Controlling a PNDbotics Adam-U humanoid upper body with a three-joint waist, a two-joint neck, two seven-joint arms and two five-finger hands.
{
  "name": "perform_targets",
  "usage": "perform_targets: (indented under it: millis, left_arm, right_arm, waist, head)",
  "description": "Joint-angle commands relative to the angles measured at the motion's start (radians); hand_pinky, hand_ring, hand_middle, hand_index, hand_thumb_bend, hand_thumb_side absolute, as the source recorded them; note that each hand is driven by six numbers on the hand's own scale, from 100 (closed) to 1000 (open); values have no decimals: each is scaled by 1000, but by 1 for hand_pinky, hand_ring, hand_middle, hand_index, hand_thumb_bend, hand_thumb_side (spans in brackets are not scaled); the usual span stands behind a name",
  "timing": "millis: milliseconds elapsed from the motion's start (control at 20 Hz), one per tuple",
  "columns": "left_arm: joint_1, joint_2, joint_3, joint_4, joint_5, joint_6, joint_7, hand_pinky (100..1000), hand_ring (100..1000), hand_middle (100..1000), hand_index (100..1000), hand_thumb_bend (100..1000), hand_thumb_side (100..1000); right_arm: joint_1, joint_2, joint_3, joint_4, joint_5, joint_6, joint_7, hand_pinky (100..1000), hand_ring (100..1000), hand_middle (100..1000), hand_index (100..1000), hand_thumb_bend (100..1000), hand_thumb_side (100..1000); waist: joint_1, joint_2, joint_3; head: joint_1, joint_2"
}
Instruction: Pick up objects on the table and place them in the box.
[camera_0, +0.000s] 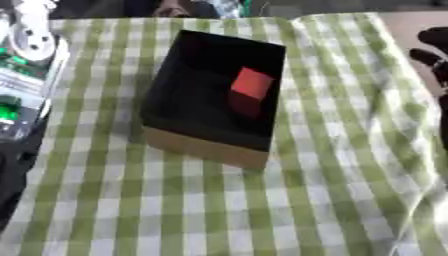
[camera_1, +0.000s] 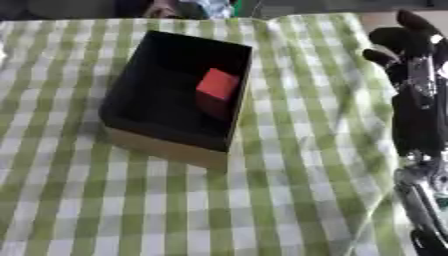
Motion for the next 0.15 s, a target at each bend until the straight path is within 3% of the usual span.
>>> perform_targets:
  millis: [50,150]
  left_arm:
    - [47,43,70,-123,141,-26,113,720,551,542,749,233,747]
    - [97,48,102,-137,214,-94,199,729,553,543,748,248,749]
  right_arm:
    - [-5,-32,-15,-17,4,-9,-7,770,808,685,855,100,692]
    - [-4,-34,-17,-17,6,-14,-9,770,808,685,855,100,693]
  waist:
    - [-15,-31,5]
    - [-19,-30,12]
  head:
    - [-5,-1]
    - [-5,0]
